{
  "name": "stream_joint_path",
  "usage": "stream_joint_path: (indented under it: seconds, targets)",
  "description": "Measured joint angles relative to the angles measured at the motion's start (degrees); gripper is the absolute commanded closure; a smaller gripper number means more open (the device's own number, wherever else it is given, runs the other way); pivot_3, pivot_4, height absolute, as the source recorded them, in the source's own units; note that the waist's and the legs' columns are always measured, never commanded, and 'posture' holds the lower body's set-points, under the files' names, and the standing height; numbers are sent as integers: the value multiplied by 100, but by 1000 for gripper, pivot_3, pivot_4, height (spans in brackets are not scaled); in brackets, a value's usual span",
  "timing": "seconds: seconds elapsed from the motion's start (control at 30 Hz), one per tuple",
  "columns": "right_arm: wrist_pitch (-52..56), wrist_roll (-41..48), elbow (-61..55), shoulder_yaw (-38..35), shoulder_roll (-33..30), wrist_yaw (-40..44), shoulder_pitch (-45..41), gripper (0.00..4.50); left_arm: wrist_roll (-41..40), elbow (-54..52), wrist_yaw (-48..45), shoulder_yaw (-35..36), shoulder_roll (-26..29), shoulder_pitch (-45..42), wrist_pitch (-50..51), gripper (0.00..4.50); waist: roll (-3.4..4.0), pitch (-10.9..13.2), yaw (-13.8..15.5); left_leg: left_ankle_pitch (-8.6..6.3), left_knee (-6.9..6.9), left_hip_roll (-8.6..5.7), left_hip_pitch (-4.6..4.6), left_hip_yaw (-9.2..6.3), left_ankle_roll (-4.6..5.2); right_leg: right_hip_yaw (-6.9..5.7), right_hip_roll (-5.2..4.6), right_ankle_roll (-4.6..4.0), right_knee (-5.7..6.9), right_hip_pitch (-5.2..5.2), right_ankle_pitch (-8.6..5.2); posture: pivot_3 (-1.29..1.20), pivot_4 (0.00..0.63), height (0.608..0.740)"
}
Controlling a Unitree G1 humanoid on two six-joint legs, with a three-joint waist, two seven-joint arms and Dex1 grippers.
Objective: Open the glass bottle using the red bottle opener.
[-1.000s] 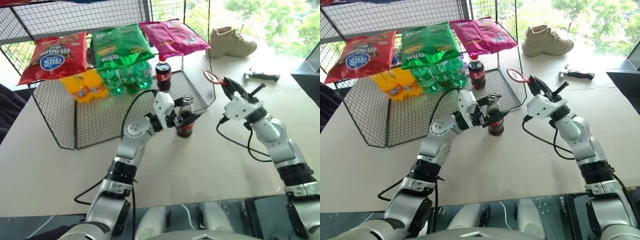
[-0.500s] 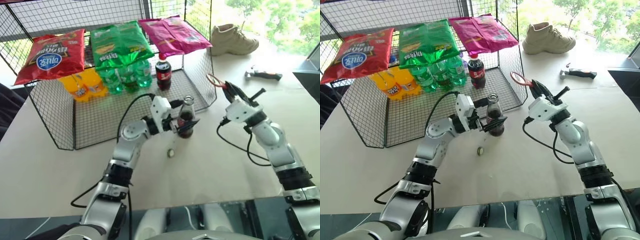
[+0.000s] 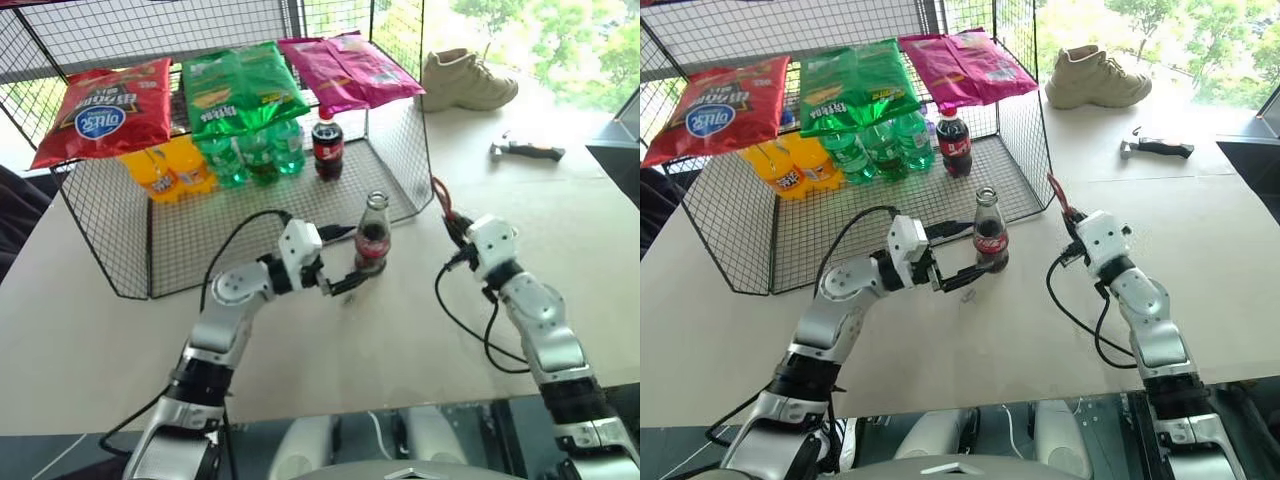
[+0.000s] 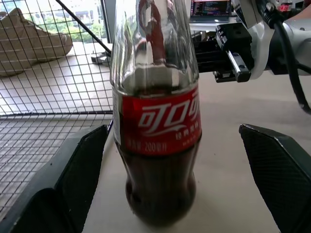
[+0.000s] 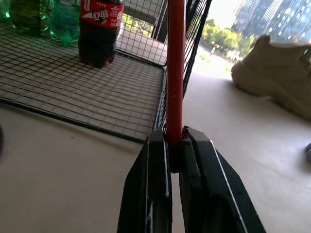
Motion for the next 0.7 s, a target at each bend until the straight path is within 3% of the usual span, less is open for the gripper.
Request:
stream_joint_path:
  seconds: [0.1, 0.13, 0.17, 0.4, 0.7]
  targets:
    - [680, 373, -345, -12, 11, 160, 147, 4500, 55, 0, 112, 63, 22, 140, -124, 10, 1, 0, -1, -1, 0, -1, 0, 0, 1, 0, -1, 0, 0, 0, 0, 0, 150, 740]
    - [956, 525, -492, -53, 5, 208, 214, 3677, 118, 10, 185, 88, 24, 189, -222, 0, 1, 0, 2, -1, 0, -1, 0, 0, 1, -1, -1, 0, 0, 0, 0, 0, 150, 740]
    - [1207, 674, -625, -93, -20, 261, 295, 3401, 196, 32, 284, 143, 25, 232, -371, 0, 0, 0, 6, -1, 0, -1, 0, -3, 1, -3, -1, 0, 0, 0, 0, 0, 150, 740]
    - [2096, 1129, -1031, -374, -373, 512, 828, 42, 407, 61, 847, 580, 104, 446, -715, 0, 1, 0, 21, -1, 0, -3, -4, -4, 1, -5, -5, 0, -2, 0, 0, 0, 150, 740]
    - [1714, 1234, -1158, -972, -1012, 1264, 1525, 42, 236, -326, 981, 1033, 607, 1664, -229, 0, 2, 0, 3, -4, 0, -1, -3, -4, 5, -5, -5, 1, -2, 0, 0, 0, 150, 740]
